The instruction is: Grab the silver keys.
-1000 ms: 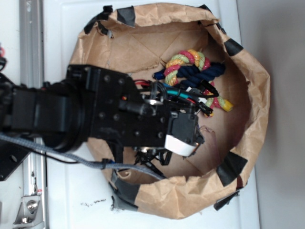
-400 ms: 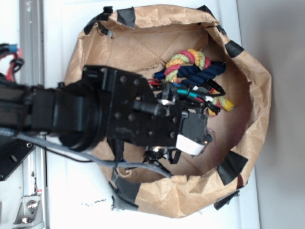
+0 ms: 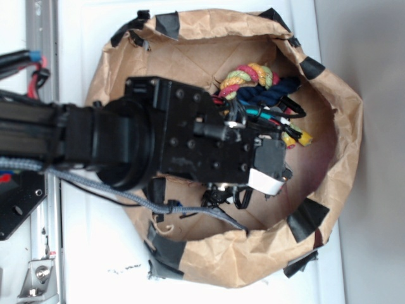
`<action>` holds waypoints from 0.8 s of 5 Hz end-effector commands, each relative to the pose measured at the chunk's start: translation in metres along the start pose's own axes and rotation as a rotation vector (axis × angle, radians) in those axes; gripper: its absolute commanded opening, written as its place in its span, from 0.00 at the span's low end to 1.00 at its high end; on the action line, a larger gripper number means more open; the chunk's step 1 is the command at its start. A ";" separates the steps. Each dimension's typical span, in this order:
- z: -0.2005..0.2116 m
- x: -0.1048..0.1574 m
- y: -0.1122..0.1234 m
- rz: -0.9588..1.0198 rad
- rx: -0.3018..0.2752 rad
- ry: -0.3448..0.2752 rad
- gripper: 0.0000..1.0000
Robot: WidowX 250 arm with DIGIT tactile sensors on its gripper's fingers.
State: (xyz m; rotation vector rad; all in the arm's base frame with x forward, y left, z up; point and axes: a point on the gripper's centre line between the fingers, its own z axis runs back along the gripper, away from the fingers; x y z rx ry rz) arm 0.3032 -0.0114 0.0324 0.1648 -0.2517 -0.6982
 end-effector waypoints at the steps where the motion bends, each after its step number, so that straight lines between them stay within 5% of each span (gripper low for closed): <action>1: 0.004 0.006 0.011 0.026 0.024 -0.024 0.11; 2: 0.004 0.006 0.011 0.035 0.022 -0.024 0.00; 4: 0.009 0.006 0.006 0.026 0.022 -0.019 0.00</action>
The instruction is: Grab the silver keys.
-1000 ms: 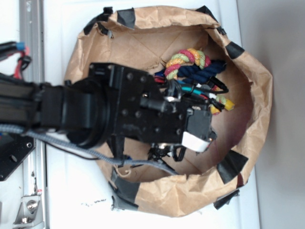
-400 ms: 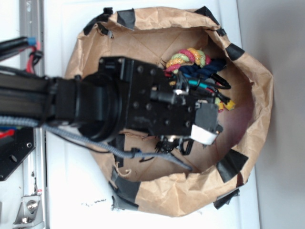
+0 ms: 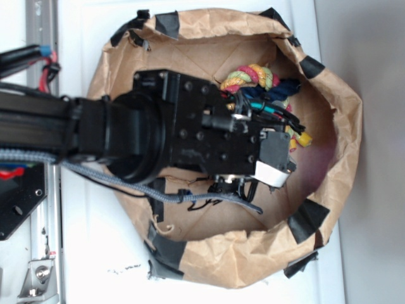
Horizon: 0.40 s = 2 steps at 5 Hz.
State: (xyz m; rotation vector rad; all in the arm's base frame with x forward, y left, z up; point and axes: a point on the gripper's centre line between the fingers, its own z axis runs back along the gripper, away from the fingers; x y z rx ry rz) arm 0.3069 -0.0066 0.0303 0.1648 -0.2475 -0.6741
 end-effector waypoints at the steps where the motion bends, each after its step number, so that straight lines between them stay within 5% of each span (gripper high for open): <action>1: 0.023 0.006 -0.003 0.006 -0.004 -0.043 0.00; 2: 0.046 0.005 -0.003 0.030 -0.066 -0.072 0.00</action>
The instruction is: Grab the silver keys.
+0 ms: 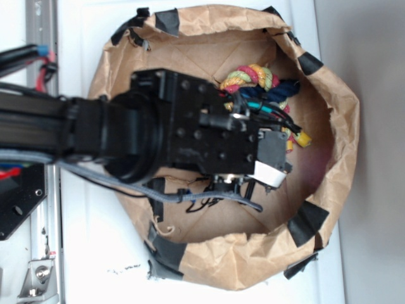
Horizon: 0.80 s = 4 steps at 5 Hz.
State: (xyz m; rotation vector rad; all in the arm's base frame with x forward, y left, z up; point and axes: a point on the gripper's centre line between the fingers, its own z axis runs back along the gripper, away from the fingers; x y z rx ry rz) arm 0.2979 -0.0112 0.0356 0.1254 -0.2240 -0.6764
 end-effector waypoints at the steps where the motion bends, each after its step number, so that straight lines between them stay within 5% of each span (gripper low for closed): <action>1: 0.066 0.010 0.005 0.084 -0.067 -0.083 0.00; 3: 0.164 -0.012 0.030 0.266 -0.314 -0.307 0.00; 4: 0.154 -0.013 0.037 0.376 -0.282 -0.178 0.00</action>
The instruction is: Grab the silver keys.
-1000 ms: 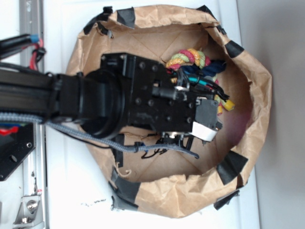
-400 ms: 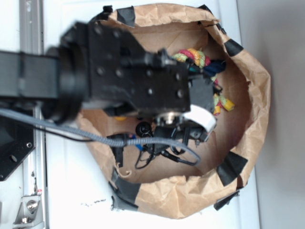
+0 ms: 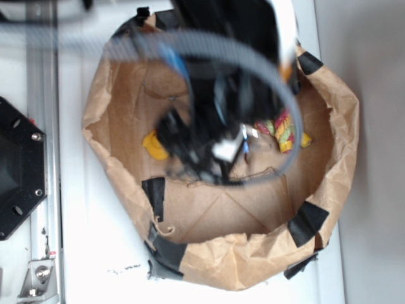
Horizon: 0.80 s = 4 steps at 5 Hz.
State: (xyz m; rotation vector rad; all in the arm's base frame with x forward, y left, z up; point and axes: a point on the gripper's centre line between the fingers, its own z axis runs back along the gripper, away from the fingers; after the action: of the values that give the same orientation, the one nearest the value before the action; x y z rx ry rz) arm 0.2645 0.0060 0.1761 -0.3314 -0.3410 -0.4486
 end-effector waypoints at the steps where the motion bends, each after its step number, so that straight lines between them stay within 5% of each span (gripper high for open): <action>1: 0.008 0.005 0.004 0.069 0.116 0.067 0.00; 4: 0.002 0.004 -0.001 0.038 0.120 0.091 0.00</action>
State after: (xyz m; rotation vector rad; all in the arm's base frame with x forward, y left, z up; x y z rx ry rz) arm 0.2650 0.0085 0.1642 -0.2152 -0.2245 -0.3878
